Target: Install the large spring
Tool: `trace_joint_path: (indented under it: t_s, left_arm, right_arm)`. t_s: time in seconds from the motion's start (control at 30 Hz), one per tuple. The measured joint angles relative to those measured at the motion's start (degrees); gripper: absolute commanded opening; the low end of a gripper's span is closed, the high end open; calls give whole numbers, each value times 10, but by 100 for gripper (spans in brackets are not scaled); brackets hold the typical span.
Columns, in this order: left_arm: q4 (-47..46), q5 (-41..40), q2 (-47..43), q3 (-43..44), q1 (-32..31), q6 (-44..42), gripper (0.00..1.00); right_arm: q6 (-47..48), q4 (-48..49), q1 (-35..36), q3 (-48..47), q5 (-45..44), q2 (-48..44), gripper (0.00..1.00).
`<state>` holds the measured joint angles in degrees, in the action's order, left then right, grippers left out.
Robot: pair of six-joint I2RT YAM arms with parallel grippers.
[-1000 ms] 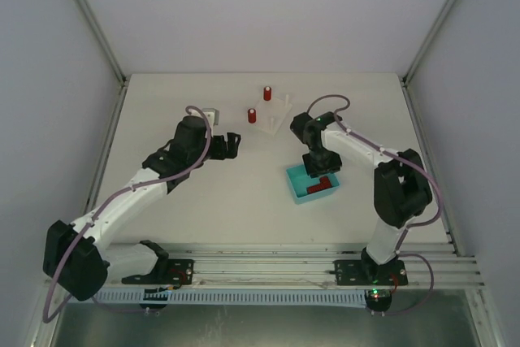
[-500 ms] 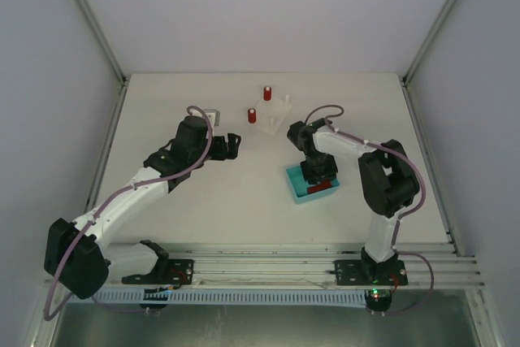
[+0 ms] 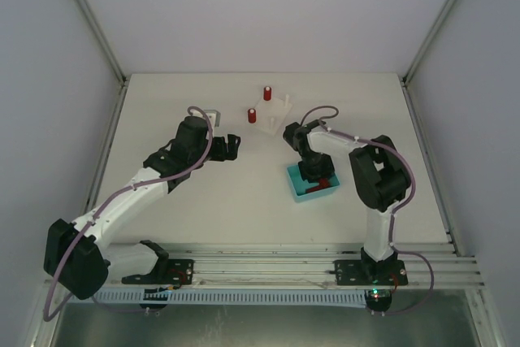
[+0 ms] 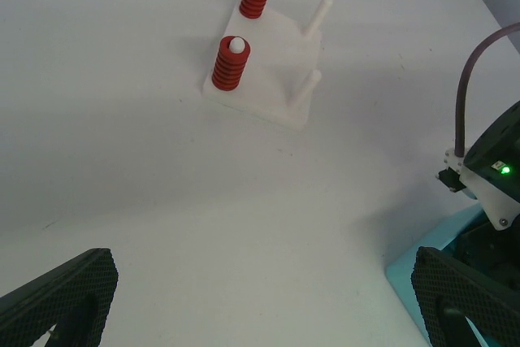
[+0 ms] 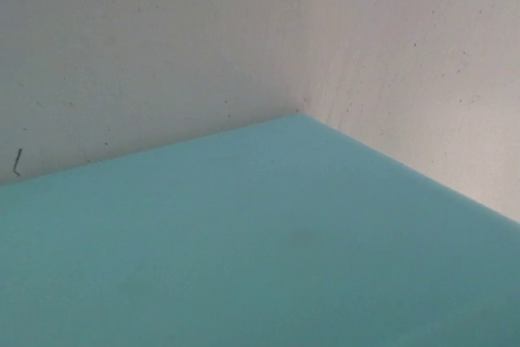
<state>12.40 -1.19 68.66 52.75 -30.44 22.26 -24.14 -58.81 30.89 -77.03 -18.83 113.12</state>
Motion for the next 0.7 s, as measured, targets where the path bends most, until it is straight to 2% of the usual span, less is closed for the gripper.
trace_joint_path:
  t_s: [0.7]
  left_arm:
    - [-3, 4, 5, 7, 0, 15, 99]
  right_arm:
    - [19, 64, -10, -1, 39, -67, 22]
